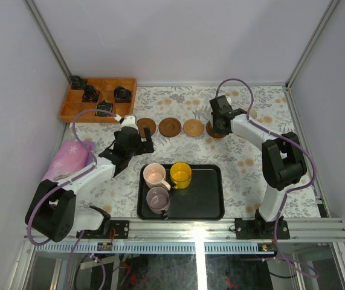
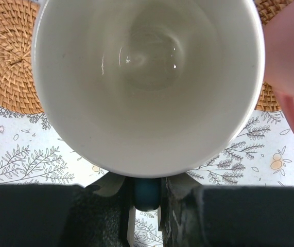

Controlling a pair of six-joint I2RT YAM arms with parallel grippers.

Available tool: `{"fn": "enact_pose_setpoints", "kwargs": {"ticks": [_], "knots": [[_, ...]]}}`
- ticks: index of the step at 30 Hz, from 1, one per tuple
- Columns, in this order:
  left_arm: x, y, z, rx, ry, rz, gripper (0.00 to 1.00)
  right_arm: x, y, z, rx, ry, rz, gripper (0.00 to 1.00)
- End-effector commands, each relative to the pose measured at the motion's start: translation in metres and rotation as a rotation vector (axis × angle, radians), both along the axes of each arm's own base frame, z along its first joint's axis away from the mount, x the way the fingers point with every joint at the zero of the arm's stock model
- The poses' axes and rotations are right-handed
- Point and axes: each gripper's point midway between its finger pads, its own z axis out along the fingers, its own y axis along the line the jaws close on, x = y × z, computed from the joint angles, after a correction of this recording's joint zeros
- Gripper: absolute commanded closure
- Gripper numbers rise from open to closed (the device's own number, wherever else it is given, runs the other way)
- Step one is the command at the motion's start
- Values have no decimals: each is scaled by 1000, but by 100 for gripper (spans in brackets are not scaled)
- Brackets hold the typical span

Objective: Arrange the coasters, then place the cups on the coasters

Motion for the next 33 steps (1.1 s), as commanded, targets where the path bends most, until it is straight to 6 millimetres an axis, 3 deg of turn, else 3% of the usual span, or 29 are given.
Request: {"fn": "enact_pose_setpoints", "kwargs": {"ticks": [1, 31, 33], "knots": [[10, -3, 15, 2, -46, 3, 0, 22, 6, 22, 43, -105, 6, 100], [10, -4, 16, -13, -51, 5, 0, 14, 2, -2, 48, -39, -25, 100], [10, -4, 16, -12, -48, 3, 0, 12, 1, -3, 44, -34, -33, 92]]}}
